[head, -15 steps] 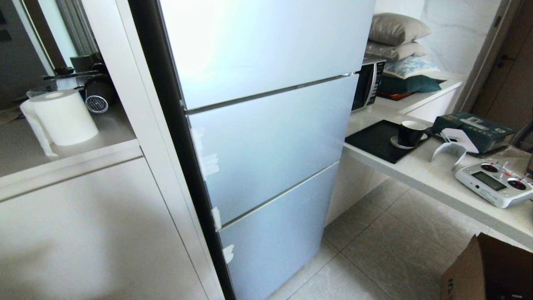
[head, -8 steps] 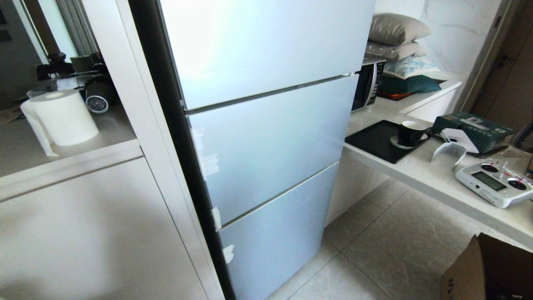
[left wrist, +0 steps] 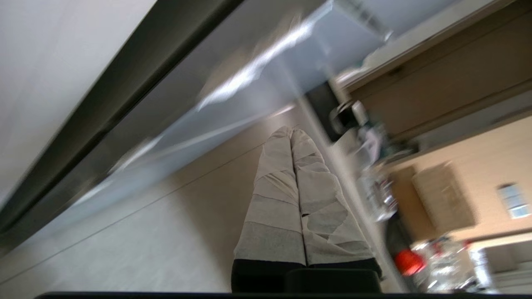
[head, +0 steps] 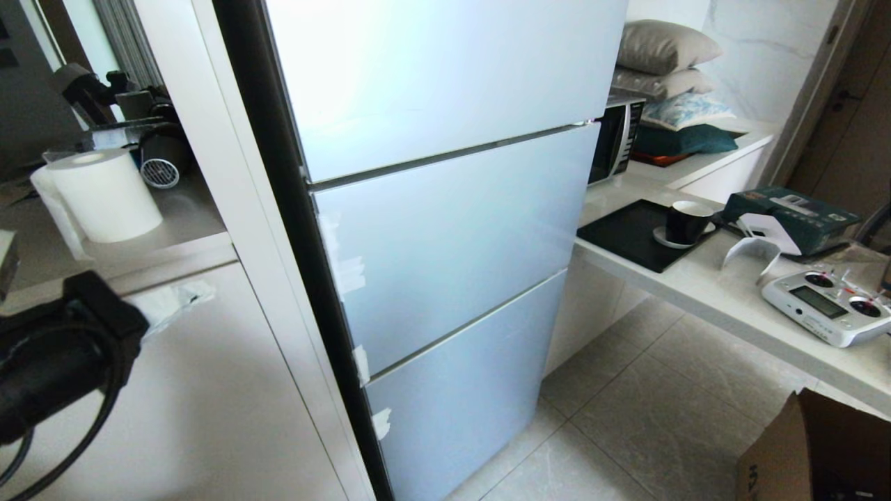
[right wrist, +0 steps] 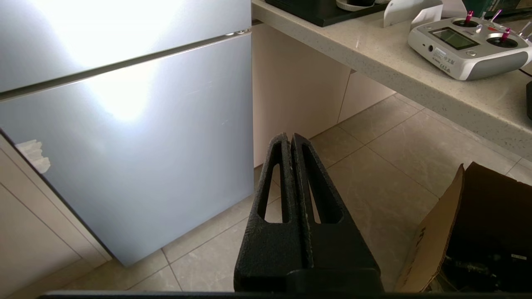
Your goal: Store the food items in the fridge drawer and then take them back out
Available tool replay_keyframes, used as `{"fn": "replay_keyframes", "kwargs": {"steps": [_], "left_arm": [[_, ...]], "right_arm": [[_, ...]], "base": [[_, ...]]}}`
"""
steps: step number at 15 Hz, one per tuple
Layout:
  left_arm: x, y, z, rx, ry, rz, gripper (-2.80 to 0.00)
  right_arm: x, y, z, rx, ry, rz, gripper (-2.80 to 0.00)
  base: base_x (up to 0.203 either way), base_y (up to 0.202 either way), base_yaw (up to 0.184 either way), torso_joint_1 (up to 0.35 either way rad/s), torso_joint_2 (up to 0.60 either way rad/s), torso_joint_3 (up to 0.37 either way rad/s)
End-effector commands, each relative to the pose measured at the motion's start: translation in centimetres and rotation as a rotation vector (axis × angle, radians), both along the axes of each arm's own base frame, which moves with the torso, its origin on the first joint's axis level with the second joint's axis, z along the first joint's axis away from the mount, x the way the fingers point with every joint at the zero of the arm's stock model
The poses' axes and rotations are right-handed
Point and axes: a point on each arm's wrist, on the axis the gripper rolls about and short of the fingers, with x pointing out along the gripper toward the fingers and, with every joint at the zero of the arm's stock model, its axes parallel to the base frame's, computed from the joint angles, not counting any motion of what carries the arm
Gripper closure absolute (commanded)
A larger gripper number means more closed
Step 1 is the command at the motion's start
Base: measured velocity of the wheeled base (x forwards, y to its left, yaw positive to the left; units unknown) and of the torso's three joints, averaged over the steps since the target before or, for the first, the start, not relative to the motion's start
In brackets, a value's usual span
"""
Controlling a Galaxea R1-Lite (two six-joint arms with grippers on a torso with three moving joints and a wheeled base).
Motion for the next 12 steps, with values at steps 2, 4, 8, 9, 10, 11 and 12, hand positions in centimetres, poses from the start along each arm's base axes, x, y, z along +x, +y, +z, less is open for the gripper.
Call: {"fn": "replay_keyframes", "kwargs": {"steps": [2, 4, 8, 9, 10, 11, 12], "left_arm": [[5.5, -1.9, -1.3, -0.017, 0.045, -0.033, 0.00], [7.4, -2.4, -1.3, -0.016, -0.004, 0.047, 0.00], [10.9, -3.2, -1.8, 0.022, -0.047, 0.118, 0.00], [11.5, -3.4, -2.0, 0.024, -0.043, 0.120, 0.00], [12.3, -3.6, -2.1, 0.025, -0.042, 0.120, 0.00], [12.9, -3.7, -2.0, 0.022, -0.049, 0.118, 0.00], [13.3, -3.8, -1.9, 0.021, -0.055, 0.119, 0.00]], "right_arm": [[0.0, 0.0, 0.0, 0.000, 0.000, 0.000, 0.00], [0.0, 0.0, 0.0, 0.000, 0.001, -0.001, 0.00], [0.0, 0.0, 0.0, 0.000, 0.001, 0.000, 0.00], [0.0, 0.0, 0.0, 0.000, 0.001, 0.000, 0.00], [0.0, 0.0, 0.0, 0.000, 0.001, 0.000, 0.00], [0.0, 0.0, 0.0, 0.000, 0.001, 0.000, 0.00], [0.0, 0.0, 0.0, 0.000, 0.000, 0.000, 0.00]], "base": [[0.000, 0.000, 0.000, 0.000, 0.00, 0.000], [0.000, 0.000, 0.000, 0.000, 0.00, 0.000], [0.000, 0.000, 0.000, 0.000, 0.00, 0.000], [0.000, 0.000, 0.000, 0.000, 0.00, 0.000], [0.000, 0.000, 0.000, 0.000, 0.00, 0.000], [0.000, 0.000, 0.000, 0.000, 0.00, 0.000], [0.000, 0.000, 0.000, 0.000, 0.00, 0.000]]}}
